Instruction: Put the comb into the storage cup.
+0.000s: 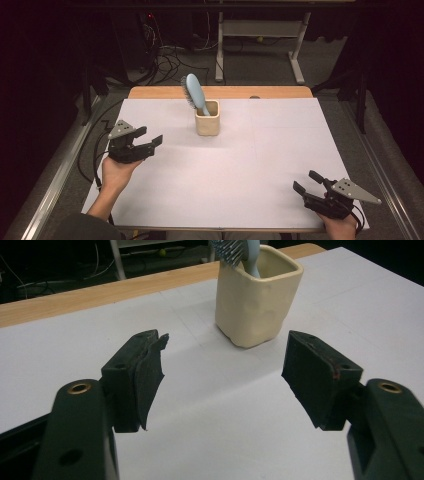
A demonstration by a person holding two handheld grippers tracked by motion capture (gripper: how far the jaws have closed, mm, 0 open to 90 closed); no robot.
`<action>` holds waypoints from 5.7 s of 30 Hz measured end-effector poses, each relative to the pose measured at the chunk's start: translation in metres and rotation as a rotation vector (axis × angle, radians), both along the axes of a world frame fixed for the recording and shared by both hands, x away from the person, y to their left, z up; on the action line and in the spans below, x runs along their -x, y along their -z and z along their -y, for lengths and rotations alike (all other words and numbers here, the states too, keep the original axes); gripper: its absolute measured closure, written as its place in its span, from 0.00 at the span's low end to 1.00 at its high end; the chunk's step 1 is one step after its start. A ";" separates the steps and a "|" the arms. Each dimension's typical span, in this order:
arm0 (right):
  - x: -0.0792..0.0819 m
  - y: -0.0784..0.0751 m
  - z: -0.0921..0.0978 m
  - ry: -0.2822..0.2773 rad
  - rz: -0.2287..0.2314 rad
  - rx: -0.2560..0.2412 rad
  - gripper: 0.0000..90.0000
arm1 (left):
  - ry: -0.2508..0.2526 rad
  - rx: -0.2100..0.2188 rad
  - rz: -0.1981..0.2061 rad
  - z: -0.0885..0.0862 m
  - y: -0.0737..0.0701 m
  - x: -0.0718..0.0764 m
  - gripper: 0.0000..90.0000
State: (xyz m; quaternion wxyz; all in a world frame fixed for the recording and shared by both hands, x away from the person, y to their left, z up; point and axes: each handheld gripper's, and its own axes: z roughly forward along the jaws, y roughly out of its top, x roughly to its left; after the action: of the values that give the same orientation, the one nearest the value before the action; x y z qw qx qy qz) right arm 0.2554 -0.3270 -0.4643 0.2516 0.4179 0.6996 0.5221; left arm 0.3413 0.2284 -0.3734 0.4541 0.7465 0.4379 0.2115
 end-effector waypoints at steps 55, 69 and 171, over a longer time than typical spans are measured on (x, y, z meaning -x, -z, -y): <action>0.000 0.000 -0.002 -0.009 0.006 0.019 0.31 | -0.007 0.012 0.017 -0.015 0.028 0.041 0.33; 0.001 -0.001 -0.003 -0.013 0.013 0.023 0.31 | 0.003 0.020 -0.008 -0.011 0.043 0.048 0.33; 0.002 -0.001 -0.004 -0.018 0.015 0.029 0.32 | -0.070 0.073 -0.065 -0.035 0.085 0.073 0.35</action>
State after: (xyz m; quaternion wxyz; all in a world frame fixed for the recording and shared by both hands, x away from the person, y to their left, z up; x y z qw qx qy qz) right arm 0.2538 -0.3235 -0.4632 0.2580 0.4039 0.7090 0.5173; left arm 0.2683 0.2637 -0.4580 0.4588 0.7201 0.4858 0.1868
